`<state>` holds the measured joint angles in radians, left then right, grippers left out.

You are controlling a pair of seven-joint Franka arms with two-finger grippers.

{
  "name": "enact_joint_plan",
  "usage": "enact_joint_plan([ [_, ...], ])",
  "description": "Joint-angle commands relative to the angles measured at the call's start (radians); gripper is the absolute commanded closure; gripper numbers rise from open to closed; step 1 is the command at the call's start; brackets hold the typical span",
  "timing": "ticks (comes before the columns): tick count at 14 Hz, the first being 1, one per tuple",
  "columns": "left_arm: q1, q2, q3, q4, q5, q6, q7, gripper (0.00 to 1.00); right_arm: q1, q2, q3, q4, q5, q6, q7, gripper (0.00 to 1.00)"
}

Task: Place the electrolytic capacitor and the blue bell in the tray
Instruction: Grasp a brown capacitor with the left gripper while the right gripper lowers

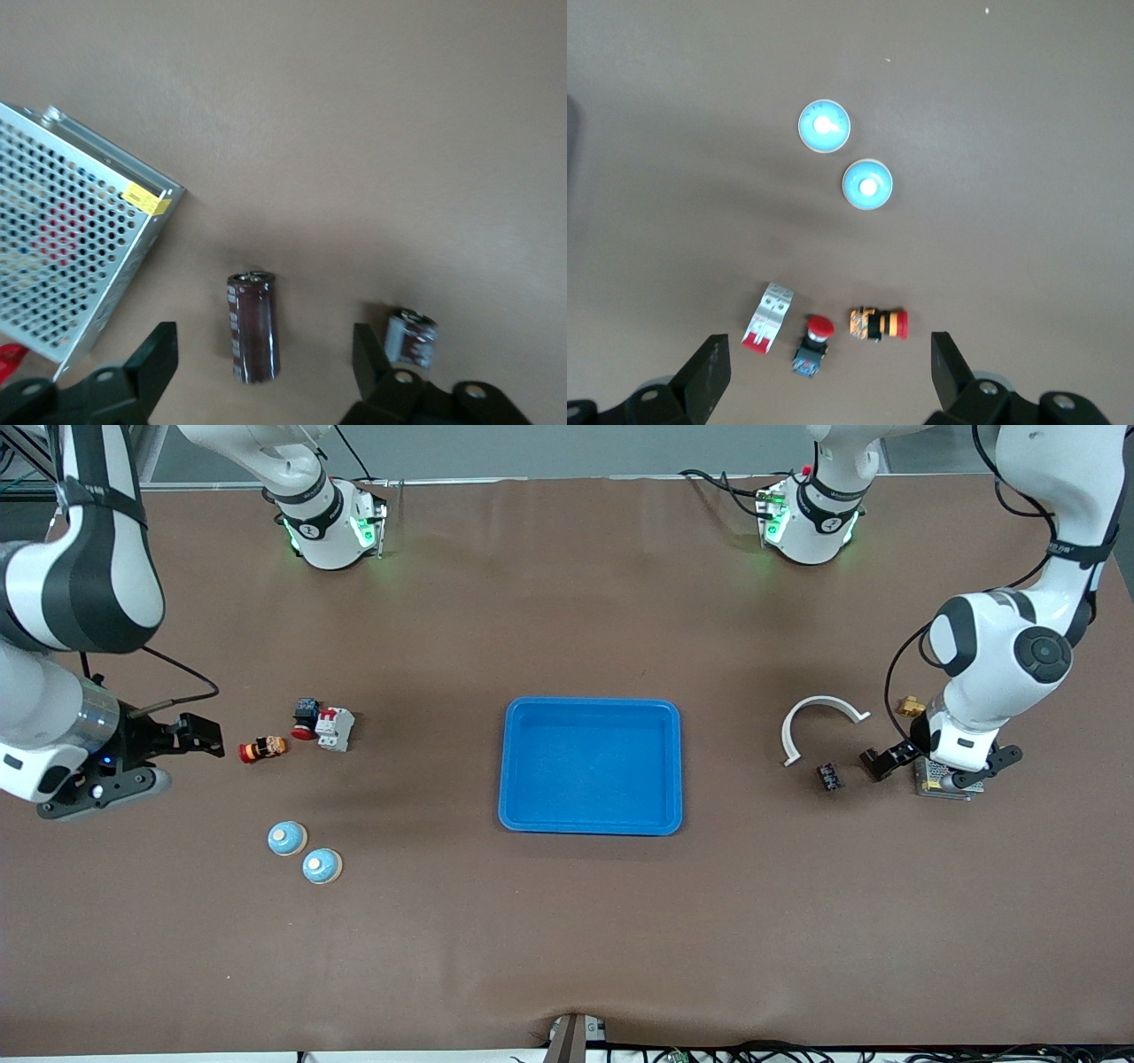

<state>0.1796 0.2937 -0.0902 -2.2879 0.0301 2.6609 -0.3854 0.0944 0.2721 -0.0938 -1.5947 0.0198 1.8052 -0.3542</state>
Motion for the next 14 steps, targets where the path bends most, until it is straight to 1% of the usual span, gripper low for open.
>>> enact_joint_plan([
  [1,-0.008,0.033,-0.006,-0.001,0.022,0.028,-0.067,0.24,-0.007,0.057,0.000,0.033,0.015,0.038,-0.112,0.00],
  [3,-0.009,0.057,-0.006,0.001,0.022,0.039,-0.070,0.30,-0.021,0.100,0.000,0.033,0.025,0.078,-0.254,0.00],
  [6,-0.002,0.062,-0.003,-0.004,0.022,0.034,-0.069,0.31,-0.022,0.151,0.000,0.032,0.029,0.147,-0.371,0.00],
  [9,-0.002,0.064,-0.003,-0.005,0.022,0.031,-0.072,0.33,-0.021,0.212,0.002,0.032,0.031,0.224,-0.445,0.00],
  [12,0.001,0.077,-0.003,-0.005,0.022,0.028,-0.072,0.45,-0.022,0.281,0.002,0.029,0.066,0.302,-0.535,0.00],
  [14,0.001,0.087,-0.005,-0.005,0.022,0.028,-0.073,0.57,-0.034,0.324,0.002,0.029,0.080,0.348,-0.607,0.00],
])
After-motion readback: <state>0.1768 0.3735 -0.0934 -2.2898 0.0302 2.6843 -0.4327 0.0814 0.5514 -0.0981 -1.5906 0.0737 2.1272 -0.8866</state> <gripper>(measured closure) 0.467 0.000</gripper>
